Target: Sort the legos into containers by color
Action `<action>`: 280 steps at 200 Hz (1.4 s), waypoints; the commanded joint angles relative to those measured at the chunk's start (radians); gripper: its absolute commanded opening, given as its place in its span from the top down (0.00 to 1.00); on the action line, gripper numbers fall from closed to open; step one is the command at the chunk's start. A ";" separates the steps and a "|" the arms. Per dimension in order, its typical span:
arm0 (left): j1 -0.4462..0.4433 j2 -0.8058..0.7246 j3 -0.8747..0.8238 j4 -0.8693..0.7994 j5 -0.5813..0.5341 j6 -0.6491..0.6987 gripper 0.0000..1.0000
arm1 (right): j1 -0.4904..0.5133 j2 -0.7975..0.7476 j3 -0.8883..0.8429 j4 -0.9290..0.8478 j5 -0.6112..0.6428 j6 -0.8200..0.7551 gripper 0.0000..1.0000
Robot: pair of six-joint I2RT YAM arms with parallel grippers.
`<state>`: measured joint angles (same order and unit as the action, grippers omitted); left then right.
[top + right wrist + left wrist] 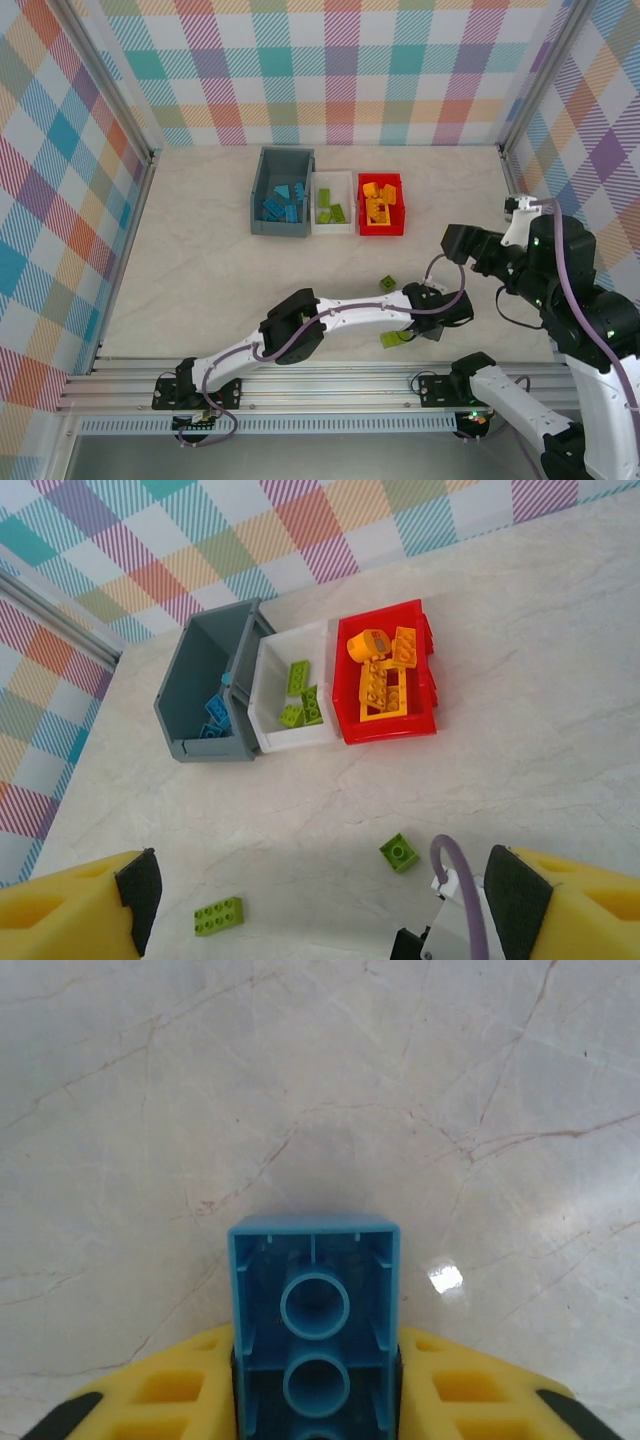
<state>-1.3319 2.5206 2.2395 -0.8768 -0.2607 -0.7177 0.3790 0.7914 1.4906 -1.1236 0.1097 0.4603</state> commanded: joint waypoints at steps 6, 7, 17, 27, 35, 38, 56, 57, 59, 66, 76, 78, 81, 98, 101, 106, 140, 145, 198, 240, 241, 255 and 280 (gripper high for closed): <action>0.004 -0.047 0.010 0.010 -0.079 0.037 0.74 | -0.002 0.005 -0.018 0.021 -0.021 0.018 0.15; 0.005 -0.051 0.008 0.010 -0.082 0.038 0.74 | -0.002 0.005 -0.020 0.021 -0.022 0.018 0.15; 0.012 -0.097 -0.017 0.008 -0.104 0.037 0.75 | -0.002 0.006 -0.024 0.030 -0.030 0.017 0.15; 0.026 -0.158 -0.069 0.013 -0.126 0.030 0.76 | -0.001 0.007 -0.023 0.044 -0.043 0.013 0.15; 0.040 -0.223 -0.132 0.030 -0.140 0.022 0.76 | -0.001 0.008 -0.025 0.058 -0.059 0.006 0.15; 0.047 -0.251 -0.159 0.038 -0.143 0.019 0.76 | -0.002 0.008 -0.027 0.064 -0.066 0.002 0.15; 0.103 -0.423 -0.330 0.077 -0.168 0.006 0.76 | -0.002 0.011 -0.048 0.117 -0.135 -0.028 0.15; 0.109 -0.435 -0.339 0.079 -0.167 0.006 0.76 | -0.002 0.012 -0.052 0.123 -0.139 -0.031 0.15; 0.118 -0.454 -0.356 0.083 -0.168 0.007 0.76 | -0.001 0.013 -0.056 0.129 -0.152 -0.035 0.15; 0.150 -0.521 -0.418 0.091 -0.168 0.008 0.76 | -0.001 0.017 -0.076 0.154 -0.195 -0.051 0.15; 0.210 -0.605 -0.496 0.091 -0.162 0.013 0.76 | -0.001 0.032 -0.105 0.195 -0.261 -0.072 0.16; 0.223 -0.622 -0.510 0.091 -0.160 0.015 0.76 | -0.001 0.036 -0.111 0.202 -0.271 -0.075 0.17; 0.245 -0.643 -0.529 0.091 -0.155 0.018 0.76 | 0.000 0.044 -0.121 0.215 -0.290 -0.078 0.18; 0.380 -0.758 -0.635 0.096 -0.124 0.061 0.76 | 0.029 0.091 -0.185 0.292 -0.332 -0.080 0.20; 0.408 -0.772 -0.648 0.098 -0.114 0.068 0.75 | 0.043 0.099 -0.196 0.306 -0.325 -0.080 0.20; 0.455 -0.794 -0.671 0.100 -0.089 0.081 0.75 | 0.070 0.116 -0.211 0.330 -0.304 -0.080 0.21; 0.729 -0.795 -0.689 0.150 0.038 0.193 0.75 | 0.305 0.279 -0.248 0.483 -0.136 -0.067 0.20; 0.757 -0.774 -0.671 0.148 0.046 0.208 0.75 | 0.326 0.305 -0.251 0.508 -0.123 -0.057 0.21; 0.942 -0.462 -0.382 0.099 0.086 0.280 0.75 | 0.425 0.546 -0.231 0.735 -0.074 -0.019 0.22; 0.992 -0.234 -0.086 0.023 0.077 0.313 0.74 | 0.445 0.620 -0.196 0.766 -0.053 -0.006 0.22; 0.993 -0.231 -0.079 0.020 0.076 0.314 0.74 | 0.445 0.620 -0.196 0.766 -0.053 -0.007 0.22; 0.999 -0.169 0.006 -0.002 0.062 0.326 0.73 | 0.445 0.620 -0.202 0.766 -0.046 -0.007 0.22; 1.002 -0.083 0.132 -0.036 0.039 0.353 0.70 | 0.445 0.610 -0.210 0.759 -0.033 -0.007 0.21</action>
<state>-0.3382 2.3756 2.2604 -0.8417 -0.1955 -0.4129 0.8207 1.4223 1.2514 -0.3985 0.0509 0.4408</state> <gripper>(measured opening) 0.309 0.786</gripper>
